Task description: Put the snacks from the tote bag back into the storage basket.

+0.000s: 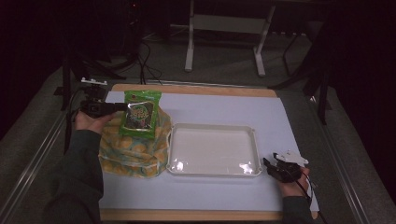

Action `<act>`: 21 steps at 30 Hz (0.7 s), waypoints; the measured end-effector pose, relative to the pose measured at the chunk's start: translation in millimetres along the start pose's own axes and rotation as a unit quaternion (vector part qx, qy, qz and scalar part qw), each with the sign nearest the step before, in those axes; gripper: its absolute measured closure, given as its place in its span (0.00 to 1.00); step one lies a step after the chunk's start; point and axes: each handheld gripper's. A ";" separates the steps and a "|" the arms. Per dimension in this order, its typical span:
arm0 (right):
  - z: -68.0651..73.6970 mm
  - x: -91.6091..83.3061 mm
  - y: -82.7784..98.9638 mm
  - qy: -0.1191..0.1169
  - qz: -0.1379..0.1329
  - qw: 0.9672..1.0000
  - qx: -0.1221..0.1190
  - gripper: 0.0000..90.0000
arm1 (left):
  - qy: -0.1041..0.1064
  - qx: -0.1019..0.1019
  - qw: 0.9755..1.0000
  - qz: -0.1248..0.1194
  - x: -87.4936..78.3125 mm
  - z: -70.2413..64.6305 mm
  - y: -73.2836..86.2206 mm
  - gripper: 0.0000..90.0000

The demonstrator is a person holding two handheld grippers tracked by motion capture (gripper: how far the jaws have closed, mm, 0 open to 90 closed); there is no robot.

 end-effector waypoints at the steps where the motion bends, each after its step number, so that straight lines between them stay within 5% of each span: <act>1: 0.0 0.0 0.0 0.000 0.000 1.000 0.000 0.56 | 0.000 0.002 1.000 -0.001 0.0 -1.5 -0.7 0.99; 21: 0.1 0.2 -0.1 0.000 0.000 1.000 0.000 0.56 | 0.017 0.010 1.000 -0.015 -4.0 -24.8 -9.1 1.00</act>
Point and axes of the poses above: each handheld gripper's, and its own axes: x roughly forward along the jaws, y roughly out of its underside, z roughly to its left, and after that the axes turned 13 degrees about z, right-handed
